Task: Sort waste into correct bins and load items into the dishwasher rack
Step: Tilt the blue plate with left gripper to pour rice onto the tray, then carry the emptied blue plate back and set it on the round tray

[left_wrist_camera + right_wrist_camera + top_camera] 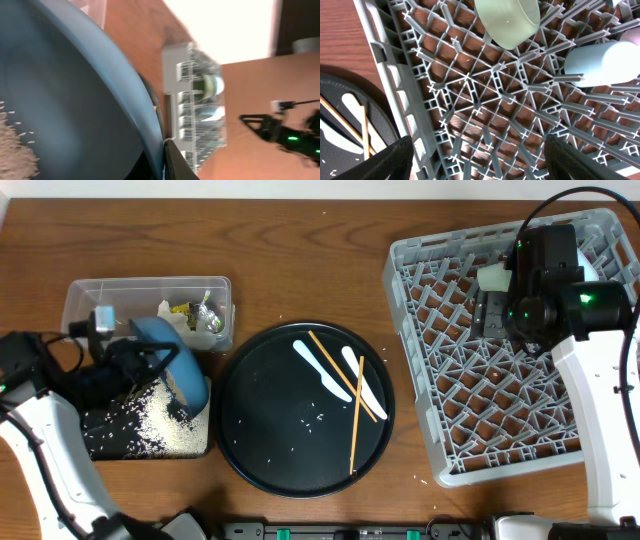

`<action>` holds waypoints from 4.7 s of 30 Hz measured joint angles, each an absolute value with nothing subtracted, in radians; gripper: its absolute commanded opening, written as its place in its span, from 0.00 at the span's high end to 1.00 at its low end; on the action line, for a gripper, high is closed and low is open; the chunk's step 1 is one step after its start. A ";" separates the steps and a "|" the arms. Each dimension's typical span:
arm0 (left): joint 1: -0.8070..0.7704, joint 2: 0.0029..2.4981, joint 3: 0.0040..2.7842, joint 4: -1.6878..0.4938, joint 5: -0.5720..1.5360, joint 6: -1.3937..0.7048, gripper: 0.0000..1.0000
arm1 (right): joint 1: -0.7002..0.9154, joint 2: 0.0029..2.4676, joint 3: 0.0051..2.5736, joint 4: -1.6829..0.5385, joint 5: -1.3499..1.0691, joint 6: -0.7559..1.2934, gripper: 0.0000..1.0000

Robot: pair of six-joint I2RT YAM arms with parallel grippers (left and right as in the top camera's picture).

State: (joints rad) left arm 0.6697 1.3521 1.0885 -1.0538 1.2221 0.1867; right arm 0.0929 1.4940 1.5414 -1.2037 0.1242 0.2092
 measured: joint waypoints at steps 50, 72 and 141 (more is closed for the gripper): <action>0.838 1.440 1.027 -1.106 1.478 0.297 0.94 | 0.093 1.494 1.541 -1.219 0.125 0.209 0.21; 0.843 1.380 1.030 -1.135 1.461 0.334 0.94 | 0.093 1.494 1.541 -1.206 0.125 0.209 0.21; -0.364 1.450 1.085 -0.831 0.588 -0.084 0.55 | 0.093 1.494 1.541 -1.207 0.086 0.209 0.20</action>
